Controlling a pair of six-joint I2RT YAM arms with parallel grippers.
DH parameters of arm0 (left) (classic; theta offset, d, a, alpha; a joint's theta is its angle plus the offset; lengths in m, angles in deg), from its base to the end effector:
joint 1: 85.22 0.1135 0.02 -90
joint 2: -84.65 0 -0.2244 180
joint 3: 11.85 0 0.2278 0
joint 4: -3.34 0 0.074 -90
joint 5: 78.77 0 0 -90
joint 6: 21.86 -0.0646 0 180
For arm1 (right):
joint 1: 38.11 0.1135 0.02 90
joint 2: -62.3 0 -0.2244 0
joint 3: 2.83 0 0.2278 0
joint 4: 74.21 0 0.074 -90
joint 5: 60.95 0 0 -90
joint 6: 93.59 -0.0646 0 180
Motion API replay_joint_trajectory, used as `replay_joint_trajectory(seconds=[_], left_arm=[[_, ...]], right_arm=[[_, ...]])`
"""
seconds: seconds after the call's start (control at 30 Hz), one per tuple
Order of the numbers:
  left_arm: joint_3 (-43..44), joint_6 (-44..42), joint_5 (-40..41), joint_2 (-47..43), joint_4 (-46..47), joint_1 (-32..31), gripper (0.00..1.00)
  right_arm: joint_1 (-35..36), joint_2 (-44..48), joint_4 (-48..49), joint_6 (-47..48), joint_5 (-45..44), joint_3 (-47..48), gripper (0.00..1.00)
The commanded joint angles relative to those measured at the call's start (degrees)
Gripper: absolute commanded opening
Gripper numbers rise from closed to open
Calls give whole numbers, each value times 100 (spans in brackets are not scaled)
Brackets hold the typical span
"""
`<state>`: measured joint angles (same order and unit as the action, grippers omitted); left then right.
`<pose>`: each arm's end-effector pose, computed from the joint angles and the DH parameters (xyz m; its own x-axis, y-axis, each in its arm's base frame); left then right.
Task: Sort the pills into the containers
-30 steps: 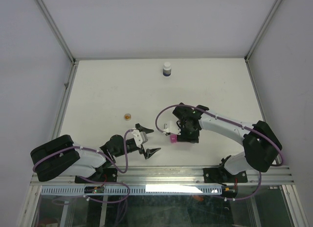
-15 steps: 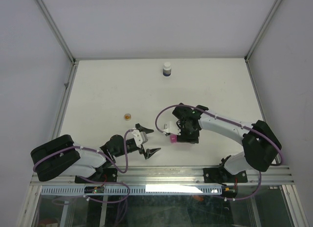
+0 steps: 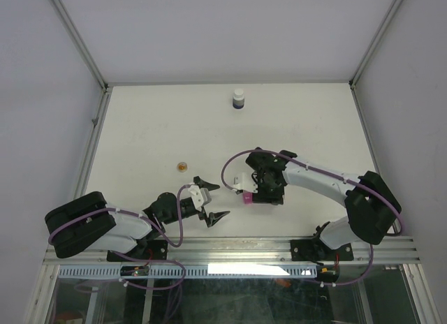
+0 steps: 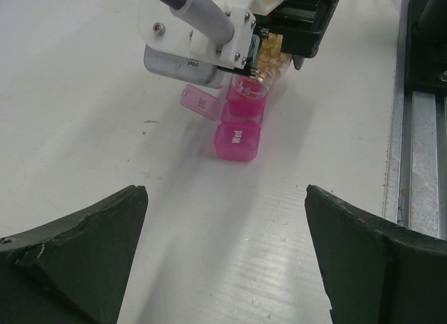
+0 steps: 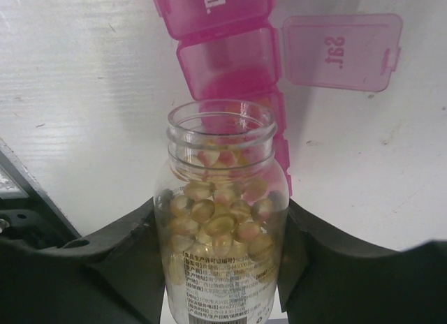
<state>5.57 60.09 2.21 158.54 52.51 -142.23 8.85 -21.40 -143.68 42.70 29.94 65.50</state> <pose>0.1114 -0.1903 0.1217 0.0594 0.1626 -0.9849 0.9138 0.3884 0.1192 0.1545 0.1670 0.1381 0.0592 -0.9955 -0.0733 -0.9970 -0.0553 -0.0543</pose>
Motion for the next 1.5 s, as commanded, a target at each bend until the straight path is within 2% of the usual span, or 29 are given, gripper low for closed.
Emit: replay_joint_trajectory(seconds=[0.0,0.07,0.13,0.2,0.27,0.33,0.43,0.5,0.57,0.67,0.73,0.8,0.87,0.93,0.97,1.03,1.1,1.17,1.2,1.27,1.33,1.4,1.47], left_arm=[[-79,57,-30,27,431,-38,99],[-79,67,-45,33,423,-37,99],[-87,59,-33,13,416,-38,99],[-84,59,-31,7,409,-38,99],[-81,51,-35,25,416,-38,99],[-80,58,-45,21,421,-38,99],[-85,48,-43,4,429,-38,99],[-88,56,-42,-4,410,-30,99],[-76,43,-41,7,423,-37,99],[-76,60,-44,20,421,-36,99],[-89,50,-32,14,436,-38,99],[-92,62,-34,6,425,-38,99],[-89,47,-32,22,441,-37,99],[-88,53,-25,50,455,-36,99],[-84,58,-39,60,459,-38,99],[-84,51,-34,77,480,-38,99],[-87,57,-36,89,490,-38,99],[-93,54,-37,90,494,-37,99],[-98,55,-25,95,504,-35,99],[-102,71,-41,91,499,-35,99],[-101,52,-25,103,514,-36,99],[-107,65,-21,108,520,-33,99],[-102,61,-33,116,528,-36,99]], right_arm=[[-104,36,183,-43,-312,180,0],[-99,-51,-175,-92,101,462,0],[-119,99,243,9,-309,175,0],[-117,-79,-230,-80,79,540,0],[-85,77,287,1,-352,225,0],[-163,-128,-194,-78,-17,552,0],[-109,38,208,30,-339,245,0],[-97,-104,-253,-56,51,542,0],[-97,124,288,43,-324,202,0],[-88,-88,-267,-88,119,573,0],[-154,66,290,-5,-415,200,0],[-164,-176,-319,-143,142,595,0],[-61,168,305,-1,-272,143,0],[-109,-82,-286,-123,11,516,0],[-42,-55,-205,-153,113,479,0],[13,124,134,-90,-251,189,0],[58,-14,-361,-208,170,482,0],[35,177,193,-110,-284,108,0],[-56,25,108,-149,-331,150,0],[44,-39,-369,-229,179,458,0],[110,241,179,-131,-261,76,0],[27,-68,-408,-239,61,448,0],[162,206,73,-154,-140,108,0]])
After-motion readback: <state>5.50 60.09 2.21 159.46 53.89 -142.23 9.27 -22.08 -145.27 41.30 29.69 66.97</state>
